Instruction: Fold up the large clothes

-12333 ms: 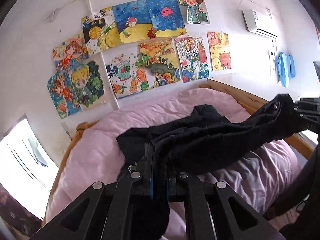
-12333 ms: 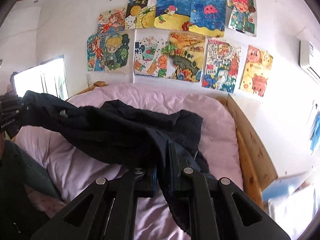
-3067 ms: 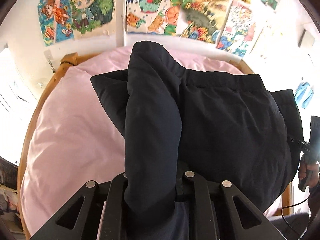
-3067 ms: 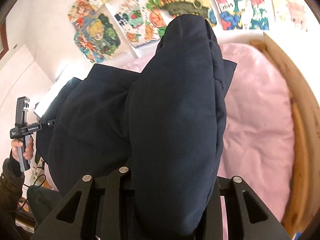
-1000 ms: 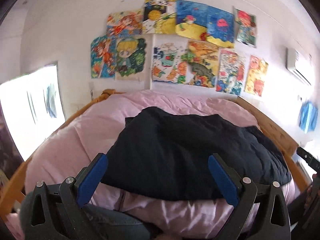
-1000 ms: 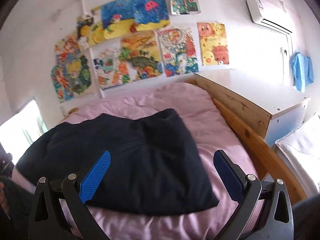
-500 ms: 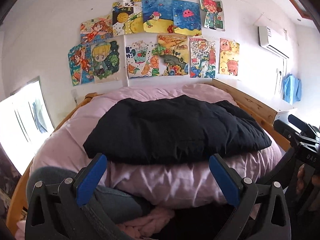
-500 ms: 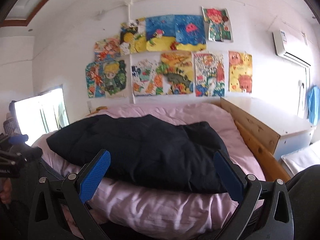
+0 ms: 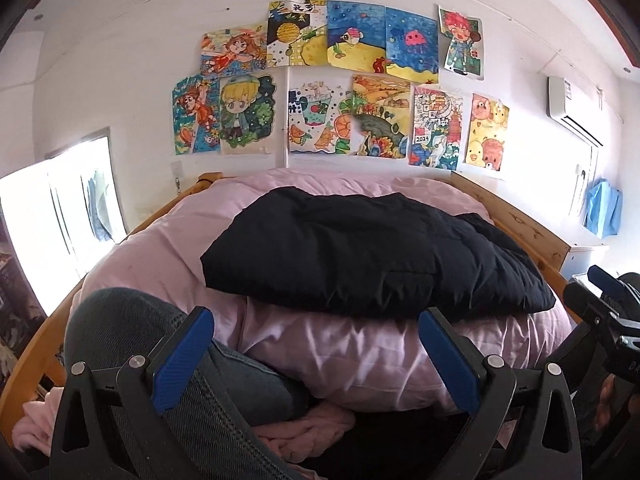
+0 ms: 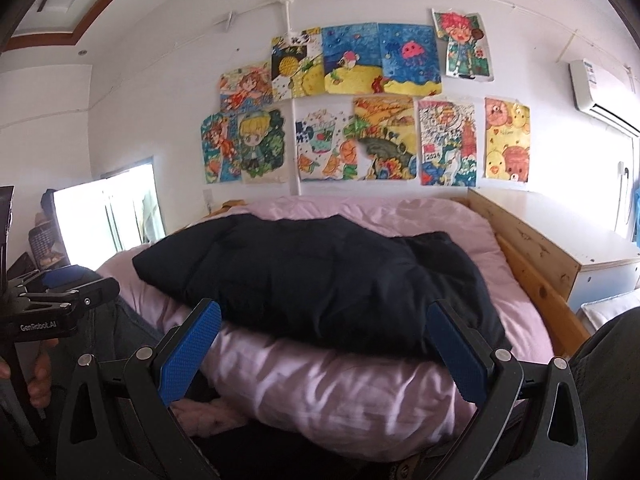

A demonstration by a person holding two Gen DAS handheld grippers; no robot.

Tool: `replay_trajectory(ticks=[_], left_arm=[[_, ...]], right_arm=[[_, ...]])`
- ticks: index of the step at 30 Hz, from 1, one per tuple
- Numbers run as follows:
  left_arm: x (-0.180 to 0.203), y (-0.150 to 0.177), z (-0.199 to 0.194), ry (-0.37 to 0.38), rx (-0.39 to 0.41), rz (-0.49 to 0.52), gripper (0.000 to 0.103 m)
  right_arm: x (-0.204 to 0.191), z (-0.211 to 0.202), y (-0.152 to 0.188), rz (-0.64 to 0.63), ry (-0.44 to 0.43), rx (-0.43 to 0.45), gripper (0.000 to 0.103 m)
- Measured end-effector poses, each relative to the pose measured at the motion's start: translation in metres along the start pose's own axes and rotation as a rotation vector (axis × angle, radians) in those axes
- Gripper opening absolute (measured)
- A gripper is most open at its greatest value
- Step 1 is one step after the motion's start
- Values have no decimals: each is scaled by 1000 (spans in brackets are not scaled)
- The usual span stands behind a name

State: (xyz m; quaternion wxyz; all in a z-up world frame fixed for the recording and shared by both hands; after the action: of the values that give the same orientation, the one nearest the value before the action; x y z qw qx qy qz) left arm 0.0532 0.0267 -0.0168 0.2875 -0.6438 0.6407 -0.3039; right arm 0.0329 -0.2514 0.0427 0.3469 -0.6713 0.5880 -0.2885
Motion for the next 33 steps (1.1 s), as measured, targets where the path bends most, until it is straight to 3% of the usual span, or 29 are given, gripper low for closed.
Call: replay_trajectory(ticks=[21, 33], left_arm=[[4, 8, 7, -19, -4, 26, 103], [5, 7, 5, -25, 6, 49, 103]], right_arm=[[3, 13, 17, 18, 25, -69, 101], [5, 13, 17, 28, 27, -65, 101]])
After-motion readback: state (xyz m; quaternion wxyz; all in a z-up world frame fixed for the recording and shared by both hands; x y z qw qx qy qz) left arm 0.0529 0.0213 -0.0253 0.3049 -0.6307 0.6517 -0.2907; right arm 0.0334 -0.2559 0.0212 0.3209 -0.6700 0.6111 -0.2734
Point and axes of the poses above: each gripper's, at about its wrist camera, not at the fingertips, and z roughly the way its jaws point, x to its right, y to its underside, the point moved 8 cm from there along z, roughly the way its jaws point, and after that the axes turned 11 degrees about -x, right-handed, at the moved point
